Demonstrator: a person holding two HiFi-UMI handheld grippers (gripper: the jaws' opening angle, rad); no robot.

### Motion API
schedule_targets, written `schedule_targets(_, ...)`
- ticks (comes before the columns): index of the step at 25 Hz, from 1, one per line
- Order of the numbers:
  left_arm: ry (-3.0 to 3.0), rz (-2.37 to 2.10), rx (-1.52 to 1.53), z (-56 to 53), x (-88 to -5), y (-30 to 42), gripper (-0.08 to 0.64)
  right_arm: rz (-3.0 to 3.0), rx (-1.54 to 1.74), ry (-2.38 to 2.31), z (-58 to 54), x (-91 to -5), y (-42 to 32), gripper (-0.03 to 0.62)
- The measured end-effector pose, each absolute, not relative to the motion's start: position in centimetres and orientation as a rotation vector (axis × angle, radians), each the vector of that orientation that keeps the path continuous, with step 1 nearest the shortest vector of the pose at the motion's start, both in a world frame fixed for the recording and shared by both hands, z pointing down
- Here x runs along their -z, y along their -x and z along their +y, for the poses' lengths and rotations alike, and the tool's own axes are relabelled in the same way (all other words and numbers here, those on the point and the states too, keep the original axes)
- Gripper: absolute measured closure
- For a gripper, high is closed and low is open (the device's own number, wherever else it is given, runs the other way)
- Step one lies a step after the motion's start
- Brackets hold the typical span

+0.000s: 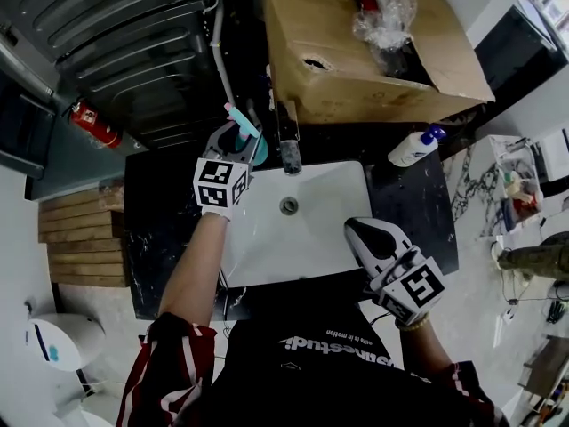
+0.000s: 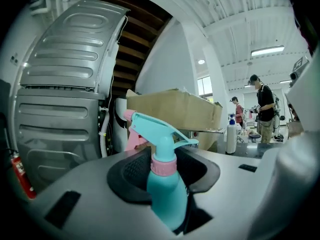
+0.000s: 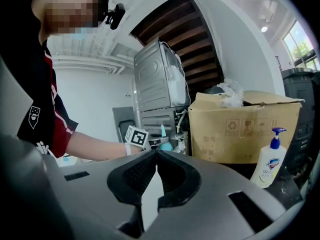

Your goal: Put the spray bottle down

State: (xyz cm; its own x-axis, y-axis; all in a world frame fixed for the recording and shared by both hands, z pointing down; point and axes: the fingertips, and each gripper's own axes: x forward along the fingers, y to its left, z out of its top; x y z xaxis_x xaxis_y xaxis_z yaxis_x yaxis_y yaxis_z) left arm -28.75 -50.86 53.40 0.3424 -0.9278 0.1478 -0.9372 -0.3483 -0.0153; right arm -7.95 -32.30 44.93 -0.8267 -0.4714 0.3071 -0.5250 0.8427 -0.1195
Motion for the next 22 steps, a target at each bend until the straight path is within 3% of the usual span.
schedule_targets(19,-2.51,-1.643,-0.154,-51.4,-53.9,28.6,0.393,-2.787,-0.304,-0.718,-31.8,-44.8,9.0,0.551)
schedule_targets(22,-2.507,-1.639,-0.229,-51.1,-54.6,28.6,0.357,-2.798,-0.295,-0.71,-31.4,-44.5,9.3,0.551)
